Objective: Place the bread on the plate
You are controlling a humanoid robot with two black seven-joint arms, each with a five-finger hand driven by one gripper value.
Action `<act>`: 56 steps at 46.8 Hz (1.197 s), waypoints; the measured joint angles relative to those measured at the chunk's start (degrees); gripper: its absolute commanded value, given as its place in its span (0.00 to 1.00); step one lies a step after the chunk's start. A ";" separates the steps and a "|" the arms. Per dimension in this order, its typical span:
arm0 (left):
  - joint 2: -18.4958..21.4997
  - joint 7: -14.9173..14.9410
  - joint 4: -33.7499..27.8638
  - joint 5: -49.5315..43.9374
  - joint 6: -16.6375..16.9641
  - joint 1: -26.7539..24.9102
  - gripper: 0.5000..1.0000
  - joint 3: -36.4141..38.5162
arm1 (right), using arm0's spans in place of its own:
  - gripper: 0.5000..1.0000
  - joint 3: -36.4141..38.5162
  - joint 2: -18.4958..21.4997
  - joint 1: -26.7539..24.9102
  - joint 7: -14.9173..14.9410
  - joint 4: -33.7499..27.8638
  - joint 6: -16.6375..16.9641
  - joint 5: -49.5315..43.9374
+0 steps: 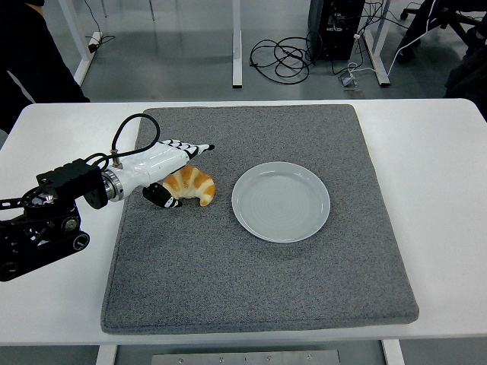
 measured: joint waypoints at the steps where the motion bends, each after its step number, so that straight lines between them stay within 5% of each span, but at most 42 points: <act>1: -0.19 -0.01 0.18 0.00 0.09 0.00 0.95 0.05 | 1.00 0.00 0.00 -0.01 0.00 0.00 0.00 0.00; 56: -4.32 -2.57 5.31 -0.75 3.77 0.69 0.95 0.06 | 1.00 0.01 0.00 -0.01 0.00 -0.02 0.00 0.00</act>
